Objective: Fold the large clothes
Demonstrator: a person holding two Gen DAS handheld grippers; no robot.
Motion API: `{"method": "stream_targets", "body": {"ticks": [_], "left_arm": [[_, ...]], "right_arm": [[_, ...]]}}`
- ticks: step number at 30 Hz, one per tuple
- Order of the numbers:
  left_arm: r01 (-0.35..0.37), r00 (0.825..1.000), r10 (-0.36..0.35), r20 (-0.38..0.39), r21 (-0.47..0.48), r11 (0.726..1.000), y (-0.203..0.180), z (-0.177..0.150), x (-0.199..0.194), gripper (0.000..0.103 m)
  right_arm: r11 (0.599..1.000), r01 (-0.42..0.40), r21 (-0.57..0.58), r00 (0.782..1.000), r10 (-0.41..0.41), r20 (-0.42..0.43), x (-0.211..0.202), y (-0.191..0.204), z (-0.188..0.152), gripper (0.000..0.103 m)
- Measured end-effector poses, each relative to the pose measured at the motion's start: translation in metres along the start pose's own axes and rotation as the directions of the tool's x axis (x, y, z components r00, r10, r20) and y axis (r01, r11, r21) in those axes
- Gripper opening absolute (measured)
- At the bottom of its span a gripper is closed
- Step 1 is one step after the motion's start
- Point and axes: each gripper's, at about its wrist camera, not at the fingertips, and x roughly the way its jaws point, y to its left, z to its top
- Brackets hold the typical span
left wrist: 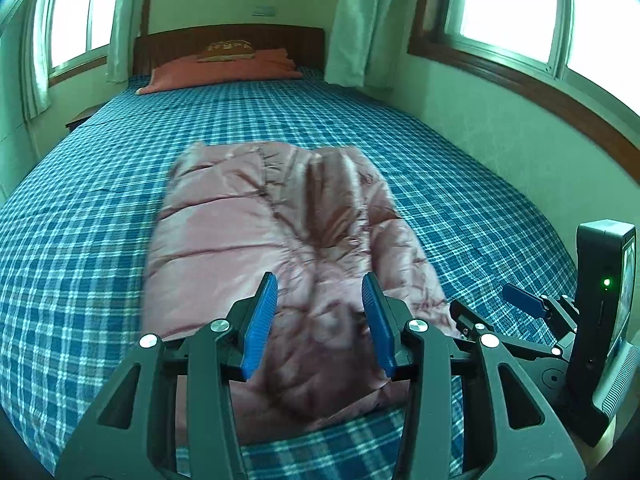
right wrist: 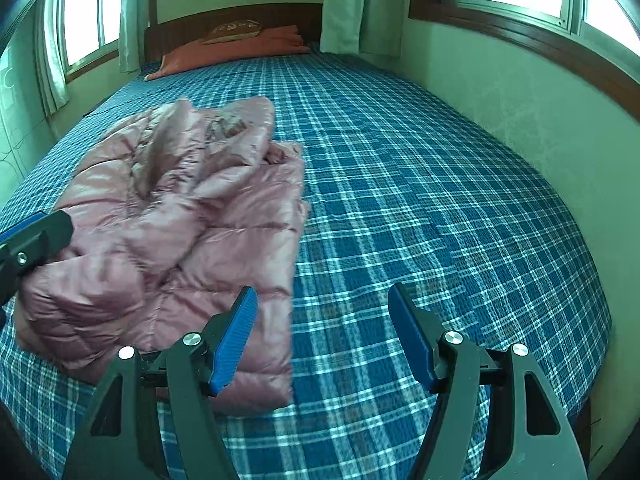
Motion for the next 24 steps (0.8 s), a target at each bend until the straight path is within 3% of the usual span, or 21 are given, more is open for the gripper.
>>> {"method": "stream_targets", "body": {"ticks": [10,17,18,19,24], "left_arm": [[-0.056,0.998,0.060,0.029,-0.122,0.991,0.068,-0.017,-0.032,0.054],[-0.078,0.997,0.077,-0.017,-0.326,0.942,0.130,-0.040,-0.026,0.057],[-0.073,0.997,0.072,-0.015,-0.356,0.932,0.138,-0.044,-0.026,0.058],[-0.068,0.998,0.069,-0.012,-0.376,0.924,0.143,-0.047,-0.026,0.059],[-0.066,0.998,0.070,-0.006,-0.423,0.904,0.154,-0.056,-0.023,0.063]], "right_arm": [[0.998,-0.046,-0.031,0.999,0.047,0.027,-0.024,0.030,0.000,0.067],[0.984,-0.175,0.042,0.983,0.173,0.064,-0.047,0.040,0.007,0.067],[0.979,-0.194,0.055,0.979,0.190,0.072,-0.050,0.043,0.008,0.073],[0.974,-0.217,0.069,0.974,0.211,0.083,-0.053,0.045,0.009,0.077],[0.959,-0.273,0.079,0.960,0.267,0.081,-0.052,0.059,0.013,0.077]]}}
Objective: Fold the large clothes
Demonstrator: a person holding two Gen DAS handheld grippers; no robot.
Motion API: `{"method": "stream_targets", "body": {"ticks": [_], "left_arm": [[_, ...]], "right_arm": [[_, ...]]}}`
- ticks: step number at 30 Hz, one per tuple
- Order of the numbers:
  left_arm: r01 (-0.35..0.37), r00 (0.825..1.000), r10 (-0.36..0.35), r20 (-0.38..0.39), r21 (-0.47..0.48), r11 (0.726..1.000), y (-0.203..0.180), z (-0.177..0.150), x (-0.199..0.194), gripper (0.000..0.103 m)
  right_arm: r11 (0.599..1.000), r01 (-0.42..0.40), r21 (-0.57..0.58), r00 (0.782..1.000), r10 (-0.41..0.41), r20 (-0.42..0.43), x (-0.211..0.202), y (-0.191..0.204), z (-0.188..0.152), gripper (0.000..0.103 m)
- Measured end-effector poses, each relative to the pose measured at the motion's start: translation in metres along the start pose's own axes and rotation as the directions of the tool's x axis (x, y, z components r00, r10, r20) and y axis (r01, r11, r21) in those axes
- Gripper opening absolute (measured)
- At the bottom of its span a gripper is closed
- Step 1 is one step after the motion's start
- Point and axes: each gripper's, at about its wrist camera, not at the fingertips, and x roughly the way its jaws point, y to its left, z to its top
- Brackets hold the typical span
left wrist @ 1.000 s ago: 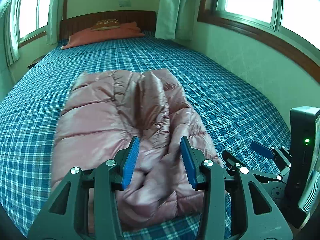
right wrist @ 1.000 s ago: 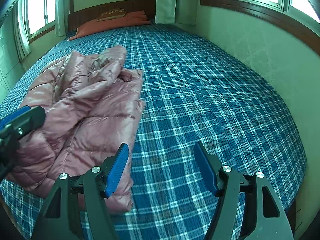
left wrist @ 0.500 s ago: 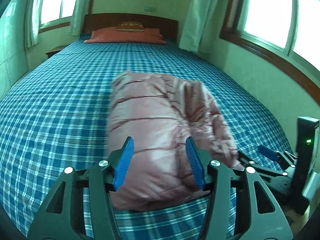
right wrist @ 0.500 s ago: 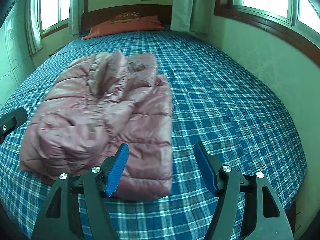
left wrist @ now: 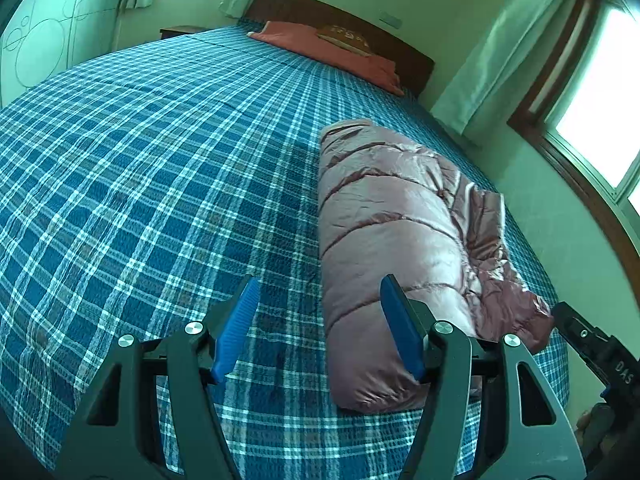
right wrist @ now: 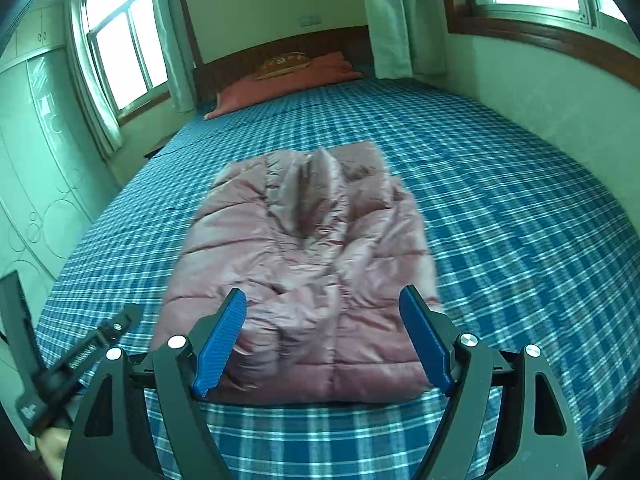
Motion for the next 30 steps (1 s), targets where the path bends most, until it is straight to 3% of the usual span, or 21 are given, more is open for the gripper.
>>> {"method": "stream_targets", "body": {"ticks": [11,16,18,19,20,21,23,26,30], "left_arm": [[-0.075,0.997,0.074,-0.015,-0.027,0.997,0.008,0.004,0.007,0.063],[-0.034,0.998,0.032,-0.048,-0.030,0.999,0.006,0.001,0.014,0.063],[-0.001,0.997,-0.002,-0.073,-0.039,0.999,0.005,-0.001,0.019,0.071],[0.008,0.997,-0.011,-0.078,-0.044,0.999,0.004,-0.002,0.021,0.072],[0.019,0.997,-0.023,-0.078,-0.056,0.998,0.004,-0.002,0.022,0.073],[0.033,0.996,-0.037,-0.076,-0.064,0.997,0.002,-0.002,0.022,0.076],[0.067,0.994,-0.073,-0.075,-0.072,0.995,-0.002,0.000,0.022,0.080],[0.112,0.990,-0.116,-0.080,-0.056,0.992,-0.015,0.000,0.026,0.081],[0.107,0.989,-0.107,-0.098,-0.005,0.994,-0.036,-0.005,0.040,0.081]], "right_arm": [[1.000,-0.009,-0.014,1.000,0.009,0.016,-0.003,0.015,0.002,0.078],[1.000,0.015,-0.024,0.999,-0.016,-0.048,0.023,0.017,-0.004,0.078],[1.000,0.004,0.000,0.997,-0.004,-0.079,0.034,0.011,-0.006,0.078],[1.000,-0.020,0.015,0.996,0.022,-0.089,0.038,0.007,-0.006,0.068],[1.000,-0.023,0.013,0.995,0.024,-0.099,0.041,0.004,-0.006,0.050],[1.000,-0.021,0.006,0.994,0.021,-0.106,0.043,0.002,-0.005,0.026],[1.000,-0.018,0.026,0.995,0.021,-0.097,0.041,-0.011,-0.002,0.018],[1.000,0.009,0.029,0.996,-0.006,-0.087,0.038,-0.028,-0.002,0.016],[0.998,0.047,0.040,0.995,-0.043,-0.095,0.040,-0.048,-0.009,0.015]]}}
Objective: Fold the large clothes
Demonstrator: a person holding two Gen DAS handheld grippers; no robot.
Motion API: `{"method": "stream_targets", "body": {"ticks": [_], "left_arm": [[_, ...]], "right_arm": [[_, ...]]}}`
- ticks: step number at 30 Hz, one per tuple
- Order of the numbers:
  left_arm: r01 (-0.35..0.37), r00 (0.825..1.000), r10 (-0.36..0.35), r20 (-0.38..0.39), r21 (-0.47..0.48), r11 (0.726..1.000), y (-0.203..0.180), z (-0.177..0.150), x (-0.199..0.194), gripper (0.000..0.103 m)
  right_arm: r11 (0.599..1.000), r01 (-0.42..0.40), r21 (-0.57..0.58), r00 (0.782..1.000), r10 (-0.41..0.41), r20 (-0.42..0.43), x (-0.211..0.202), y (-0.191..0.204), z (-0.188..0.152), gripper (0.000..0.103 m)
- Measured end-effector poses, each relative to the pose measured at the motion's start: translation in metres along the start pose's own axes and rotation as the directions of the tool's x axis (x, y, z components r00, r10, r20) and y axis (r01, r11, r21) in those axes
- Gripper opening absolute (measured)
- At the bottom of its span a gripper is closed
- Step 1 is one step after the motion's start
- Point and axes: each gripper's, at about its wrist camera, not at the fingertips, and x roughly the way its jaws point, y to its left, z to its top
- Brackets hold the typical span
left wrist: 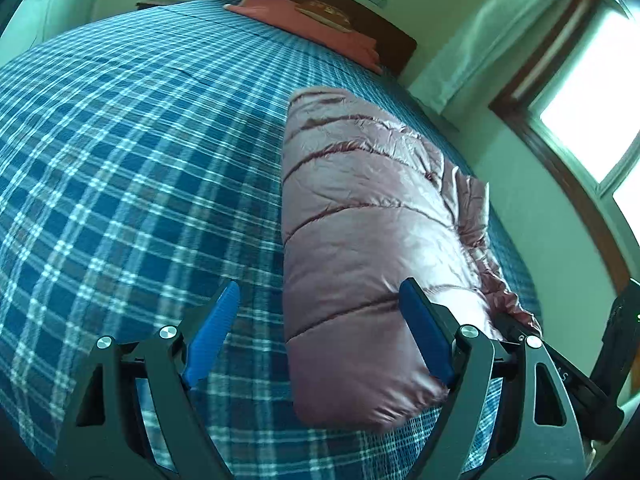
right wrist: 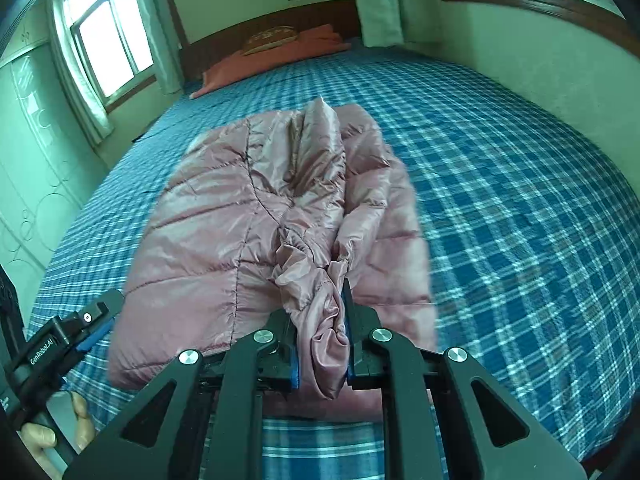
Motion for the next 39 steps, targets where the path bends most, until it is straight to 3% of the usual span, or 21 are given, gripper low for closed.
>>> {"method": "stream_targets", "body": {"ticks": [4,6,10,14,19,21,23,25,26,32,35,39], "left_arm": [[0.000,0.997,-0.001,-0.074,-0.007,1.000,-0.008,-0.006,0.028,0.080],[-0.002,0.994,0.002,-0.108,0.001,1.000,-0.012,-0.011,0.043,0.069],[-0.038,0.991,0.045,-0.125,0.055,0.998,-0.021,-0.018,0.059,0.061],[-0.025,0.986,0.029,-0.162,0.027,0.999,-0.016,-0.019,0.073,0.057],[-0.009,0.988,0.013,-0.153,0.028,1.000,-0.018,-0.017,0.067,0.056],[0.019,0.988,-0.018,-0.153,0.006,1.000,-0.015,-0.015,0.060,0.062],[0.046,0.986,-0.050,-0.159,-0.027,0.999,-0.007,-0.011,0.049,0.069],[0.085,0.983,-0.094,-0.156,-0.066,0.994,0.001,-0.006,0.039,0.074],[0.100,0.983,-0.111,-0.147,-0.083,0.992,0.002,-0.003,0.035,0.077],[0.164,0.971,-0.189,-0.147,-0.167,0.972,0.005,0.025,0.048,0.080],[0.160,0.968,-0.188,-0.167,-0.168,0.973,0.001,0.035,0.064,0.080],[0.155,0.965,-0.188,-0.184,-0.181,0.971,0.004,0.044,0.080,0.082]], "right_arm": [[0.999,0.014,0.045,1.000,-0.012,-0.027,0.013,-0.023,-0.010,0.015],[0.997,0.002,0.072,0.999,0.002,-0.051,0.023,-0.034,-0.016,0.015],[0.994,-0.022,0.111,0.996,0.032,-0.088,0.044,-0.045,-0.031,0.016],[0.992,-0.034,0.119,0.996,0.044,-0.082,0.052,-0.046,-0.035,0.016],[0.991,-0.048,0.127,0.996,0.057,-0.068,0.049,-0.050,-0.033,0.016],[0.990,-0.059,0.127,0.996,0.067,-0.053,0.041,-0.052,-0.032,0.023],[0.990,-0.051,0.131,0.997,0.058,-0.043,0.030,-0.056,-0.033,0.036],[0.990,-0.042,0.136,0.999,0.044,-0.015,0.014,-0.059,-0.028,0.066],[0.989,-0.045,0.138,0.999,0.046,0.001,0.009,-0.060,-0.026,0.070],[0.980,-0.115,0.161,0.993,0.113,0.022,0.010,-0.064,0.008,0.072],[0.981,-0.104,0.161,0.994,0.107,-0.008,0.027,-0.062,0.019,0.072],[0.963,-0.158,0.220,0.984,0.172,-0.049,0.048,-0.072,0.025,0.072]]}}
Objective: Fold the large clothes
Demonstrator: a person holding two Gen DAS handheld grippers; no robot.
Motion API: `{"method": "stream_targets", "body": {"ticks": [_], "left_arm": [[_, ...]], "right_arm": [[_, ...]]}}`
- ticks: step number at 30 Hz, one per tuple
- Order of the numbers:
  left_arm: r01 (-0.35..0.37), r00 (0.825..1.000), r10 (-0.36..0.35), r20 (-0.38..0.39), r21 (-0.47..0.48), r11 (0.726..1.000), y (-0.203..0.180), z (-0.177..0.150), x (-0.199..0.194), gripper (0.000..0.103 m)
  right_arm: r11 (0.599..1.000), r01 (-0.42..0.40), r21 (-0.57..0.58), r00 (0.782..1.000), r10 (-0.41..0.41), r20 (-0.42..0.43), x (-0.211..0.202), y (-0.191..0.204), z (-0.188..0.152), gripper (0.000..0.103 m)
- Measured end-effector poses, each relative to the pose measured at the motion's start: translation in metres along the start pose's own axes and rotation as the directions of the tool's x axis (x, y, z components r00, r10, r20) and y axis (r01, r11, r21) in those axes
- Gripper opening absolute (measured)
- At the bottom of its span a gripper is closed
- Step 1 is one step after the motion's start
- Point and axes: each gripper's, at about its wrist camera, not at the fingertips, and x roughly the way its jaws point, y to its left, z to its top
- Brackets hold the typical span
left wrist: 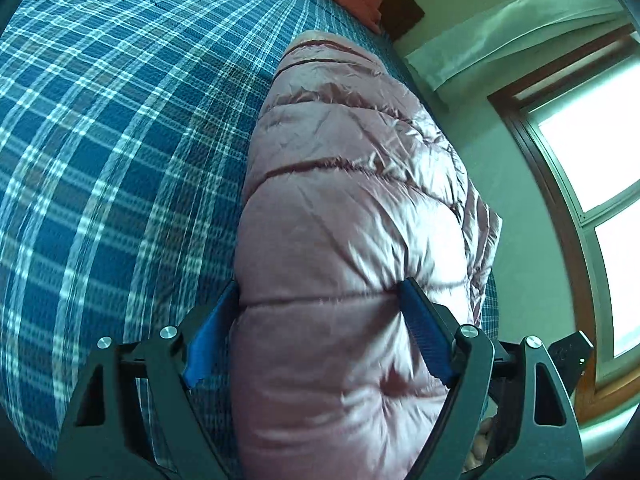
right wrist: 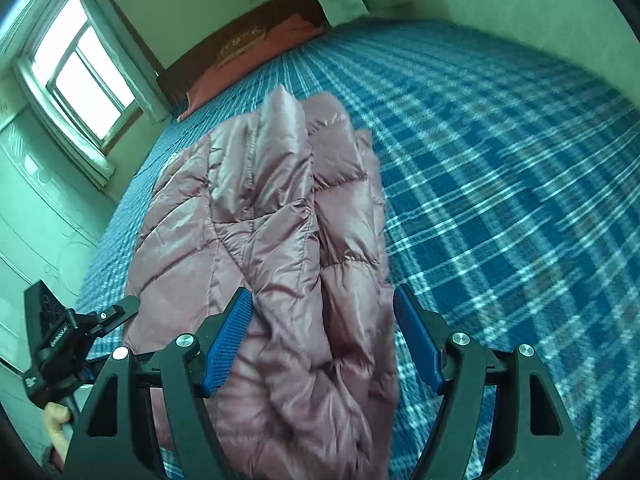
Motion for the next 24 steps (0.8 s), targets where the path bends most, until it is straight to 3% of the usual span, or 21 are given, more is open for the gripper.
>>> {"method": "stream_targets", "body": {"ticks": [4,5,7,9,11,14,16,18,21,24], "left_arm": [[-0.001,1.000,0.001,-0.017,0.003,1.000,0.005,0.004,0.009,0.081],[-0.009,1.000,0.009,-0.026,0.004,1.000,0.006,0.003,0.013,0.076],[-0.007,0.999,0.007,-0.037,0.006,1.000,0.008,0.000,0.018,0.063],[-0.033,0.999,0.034,-0.031,0.042,0.999,0.005,-0.004,0.021,0.053],[-0.045,0.999,0.046,-0.023,0.062,0.997,0.005,-0.006,0.023,0.052],[-0.019,0.999,0.021,-0.028,0.075,0.997,0.007,-0.005,0.020,0.055],[-0.005,0.999,0.008,-0.038,0.079,0.997,0.007,-0.002,0.013,0.061],[0.016,0.999,-0.013,-0.043,0.062,0.998,0.010,0.004,0.004,0.068],[0.057,0.998,-0.057,0.003,0.054,0.997,0.011,0.018,-0.009,0.078],[0.066,0.998,-0.067,0.017,0.034,0.997,0.012,0.038,-0.006,0.078]], "right_arm": [[0.996,-0.053,0.069,0.997,0.056,-0.050,0.018,-0.014,0.001,0.072],[0.995,-0.062,0.082,0.996,0.067,-0.063,0.023,-0.017,-0.001,0.071],[0.988,-0.104,0.112,0.989,0.115,-0.090,0.035,-0.022,-0.006,0.054],[0.987,-0.117,0.110,0.987,0.127,-0.093,0.040,-0.025,-0.009,0.047],[0.984,-0.133,0.118,0.985,0.144,-0.091,0.042,-0.028,-0.009,0.046],[0.977,-0.161,0.138,0.980,0.175,-0.095,0.042,-0.034,-0.008,0.047],[0.983,-0.139,0.124,0.981,0.153,-0.115,0.036,-0.039,-0.002,0.062],[0.990,-0.118,0.082,0.985,0.127,-0.114,0.024,-0.040,0.006,0.068],[0.990,-0.135,0.045,0.987,0.138,-0.087,0.011,-0.037,0.025,0.073],[0.987,-0.150,0.055,0.986,0.154,-0.066,0.016,-0.035,0.050,0.073]]}}
